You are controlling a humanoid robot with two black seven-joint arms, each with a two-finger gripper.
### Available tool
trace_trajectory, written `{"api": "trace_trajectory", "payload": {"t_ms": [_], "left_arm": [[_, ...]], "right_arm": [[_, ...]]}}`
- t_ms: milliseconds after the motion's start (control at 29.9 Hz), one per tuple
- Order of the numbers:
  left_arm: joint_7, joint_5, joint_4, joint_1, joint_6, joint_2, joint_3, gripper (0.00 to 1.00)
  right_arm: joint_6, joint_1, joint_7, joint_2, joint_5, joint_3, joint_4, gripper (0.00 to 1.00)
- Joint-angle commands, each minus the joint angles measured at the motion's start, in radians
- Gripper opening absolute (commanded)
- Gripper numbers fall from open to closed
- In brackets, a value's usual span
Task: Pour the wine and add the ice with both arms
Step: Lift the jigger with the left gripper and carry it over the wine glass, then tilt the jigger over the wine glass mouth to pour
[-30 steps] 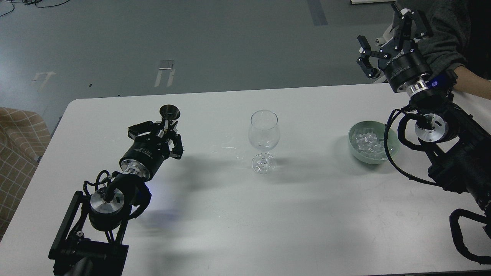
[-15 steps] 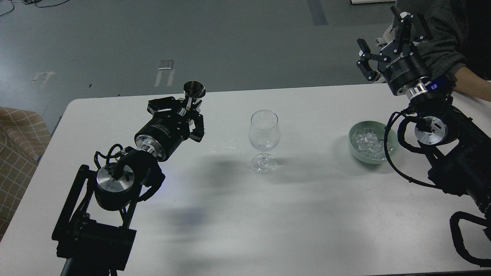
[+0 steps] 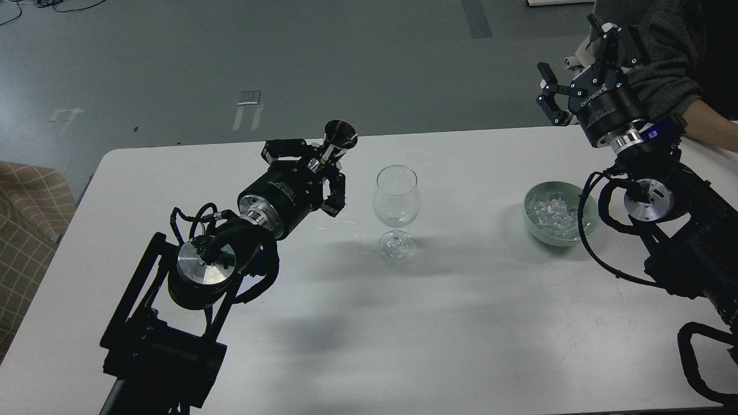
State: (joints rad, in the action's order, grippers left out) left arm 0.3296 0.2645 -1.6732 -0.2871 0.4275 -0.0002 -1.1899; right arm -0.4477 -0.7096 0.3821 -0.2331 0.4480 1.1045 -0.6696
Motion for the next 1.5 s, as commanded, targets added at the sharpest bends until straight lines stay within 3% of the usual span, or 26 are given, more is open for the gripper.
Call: {"api": "trace_trajectory", "payload": {"t_ms": [0, 401, 1470], "left_arm": [[-0.001, 0.009, 0.015, -0.027, 0.004, 0.000, 0.016, 0.00], [-0.003, 0.064, 0.067, -0.084, 0.025, 0.000, 0.070, 0.00], [0.002, 0.292, 0.070, -0.109, 0.020, 0.000, 0.205, 0.00]], "right_arm": [[0.000, 0.002, 0.000, 0.001, 0.000, 0.000, -0.004, 1.00], [0.000, 0.010, 0.000, 0.000, -0.002, 0.000, -0.004, 1.00], [0.000, 0.025, 0.003, -0.003, -0.002, 0.001, -0.005, 1.00]]}}
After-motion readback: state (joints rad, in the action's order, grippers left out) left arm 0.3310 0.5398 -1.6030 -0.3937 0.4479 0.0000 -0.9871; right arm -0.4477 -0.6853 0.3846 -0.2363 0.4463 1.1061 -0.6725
